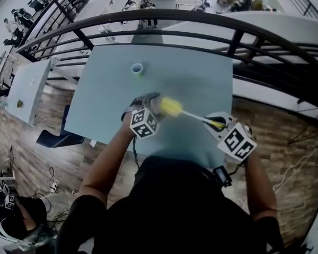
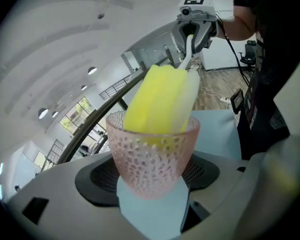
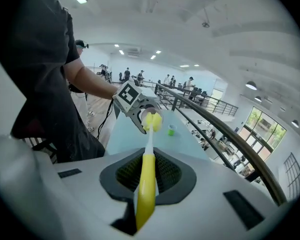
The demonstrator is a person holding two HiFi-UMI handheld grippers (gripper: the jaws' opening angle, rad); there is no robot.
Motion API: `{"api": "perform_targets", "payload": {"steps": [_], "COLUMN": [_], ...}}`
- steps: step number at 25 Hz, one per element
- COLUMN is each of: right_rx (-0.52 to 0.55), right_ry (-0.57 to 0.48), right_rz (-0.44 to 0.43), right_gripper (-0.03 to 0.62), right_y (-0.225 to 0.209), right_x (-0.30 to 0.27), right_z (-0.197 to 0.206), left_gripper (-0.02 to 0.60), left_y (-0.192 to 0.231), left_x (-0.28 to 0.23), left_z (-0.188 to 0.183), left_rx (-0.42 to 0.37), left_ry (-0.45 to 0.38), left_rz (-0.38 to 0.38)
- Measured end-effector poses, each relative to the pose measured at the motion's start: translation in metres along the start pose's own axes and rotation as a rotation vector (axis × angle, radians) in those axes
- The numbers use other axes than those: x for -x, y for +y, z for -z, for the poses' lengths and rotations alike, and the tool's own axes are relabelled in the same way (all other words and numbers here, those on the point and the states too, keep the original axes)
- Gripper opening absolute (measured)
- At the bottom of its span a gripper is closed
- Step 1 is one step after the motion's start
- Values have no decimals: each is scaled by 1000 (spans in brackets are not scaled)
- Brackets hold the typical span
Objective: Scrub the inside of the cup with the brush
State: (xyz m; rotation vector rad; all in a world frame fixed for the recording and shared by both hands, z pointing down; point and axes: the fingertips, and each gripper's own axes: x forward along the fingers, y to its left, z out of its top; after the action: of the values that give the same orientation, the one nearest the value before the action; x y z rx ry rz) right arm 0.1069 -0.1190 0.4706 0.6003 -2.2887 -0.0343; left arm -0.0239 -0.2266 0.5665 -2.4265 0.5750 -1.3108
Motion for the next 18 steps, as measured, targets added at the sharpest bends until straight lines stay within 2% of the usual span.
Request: {"api": "perform_targets", "payload": {"steps": [3, 7, 18], "right_rx": [56, 110, 206], "right_ry": [53, 125, 211], "right_rz": [-42, -76, -109], "right_gripper": [40, 40, 40], "right_y": [3, -1, -2], "right_x": [-1, -2, -16], "right_z": [8, 18, 28], "left_gripper": [362, 362, 362], "left_y": [-20, -37, -57], "left_x": [-4, -10, -16], "left_z": [-18, -33, -50], "left_rx": [-35, -45, -60], "left_ry": [11, 38, 76], "left_rz": [13, 42, 100]}}
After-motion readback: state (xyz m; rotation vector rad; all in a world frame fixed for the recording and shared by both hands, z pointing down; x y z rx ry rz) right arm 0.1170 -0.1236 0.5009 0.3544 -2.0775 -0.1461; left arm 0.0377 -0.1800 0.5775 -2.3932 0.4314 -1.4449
